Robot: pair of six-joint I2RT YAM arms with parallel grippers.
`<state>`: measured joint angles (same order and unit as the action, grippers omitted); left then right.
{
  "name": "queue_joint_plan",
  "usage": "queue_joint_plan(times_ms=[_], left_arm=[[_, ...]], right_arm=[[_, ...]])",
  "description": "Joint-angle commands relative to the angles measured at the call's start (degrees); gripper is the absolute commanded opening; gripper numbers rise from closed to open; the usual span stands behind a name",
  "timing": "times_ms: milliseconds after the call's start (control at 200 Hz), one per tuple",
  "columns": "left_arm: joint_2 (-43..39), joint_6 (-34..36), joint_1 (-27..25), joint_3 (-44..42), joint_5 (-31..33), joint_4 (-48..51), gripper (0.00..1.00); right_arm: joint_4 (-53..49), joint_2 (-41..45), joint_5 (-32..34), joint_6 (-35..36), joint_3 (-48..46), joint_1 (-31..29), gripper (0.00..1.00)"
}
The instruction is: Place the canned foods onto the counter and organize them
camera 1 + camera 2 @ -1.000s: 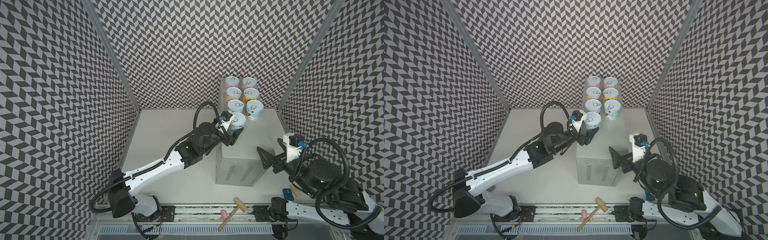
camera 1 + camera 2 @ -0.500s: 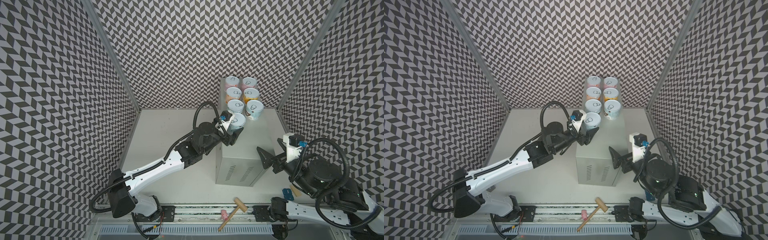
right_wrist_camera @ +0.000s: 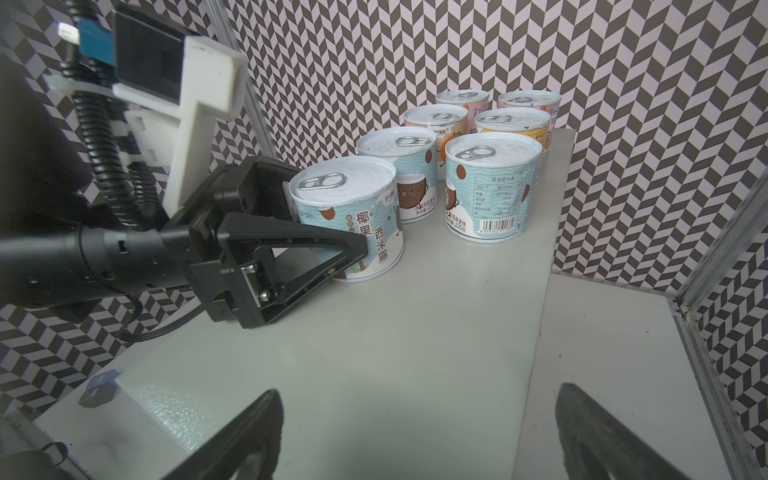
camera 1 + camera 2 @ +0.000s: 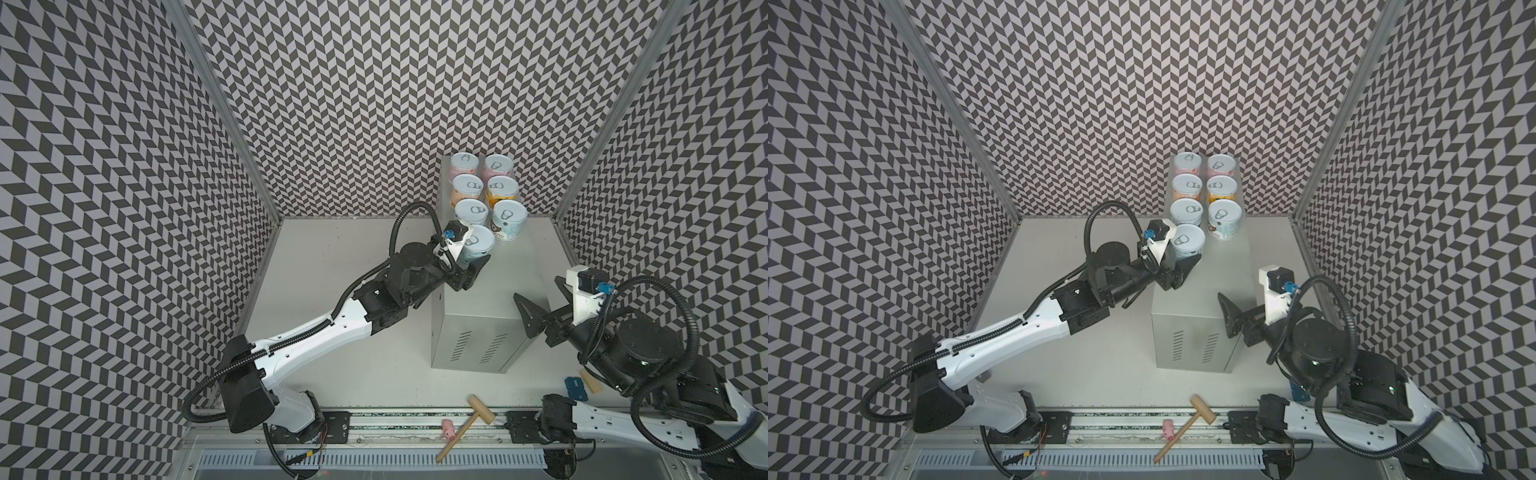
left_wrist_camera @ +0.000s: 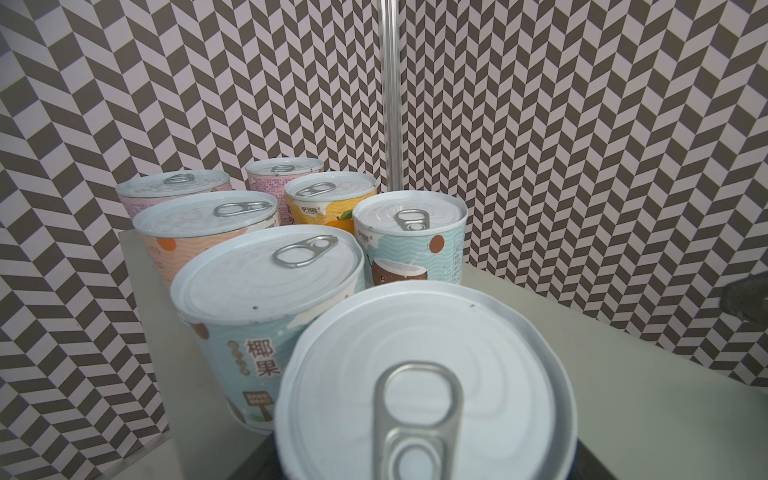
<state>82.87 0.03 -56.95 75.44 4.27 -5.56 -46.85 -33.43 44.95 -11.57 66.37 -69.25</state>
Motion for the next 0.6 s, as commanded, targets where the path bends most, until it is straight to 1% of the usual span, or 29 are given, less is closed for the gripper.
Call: queue_joint_plan(times_ms=[0,596], left_arm=[[1.3,0.0,0.4,-0.3,0.1,3.2,0.77],[0.6,-0.1,1.0,-0.8,0.0,3.0,0.76]], right_arm=[[1.9,0.4,0.7,-0.2,-0.7,0.0,0.99],[2.2,0.4,0.7,-0.6,-1.4,0.0,0.99]])
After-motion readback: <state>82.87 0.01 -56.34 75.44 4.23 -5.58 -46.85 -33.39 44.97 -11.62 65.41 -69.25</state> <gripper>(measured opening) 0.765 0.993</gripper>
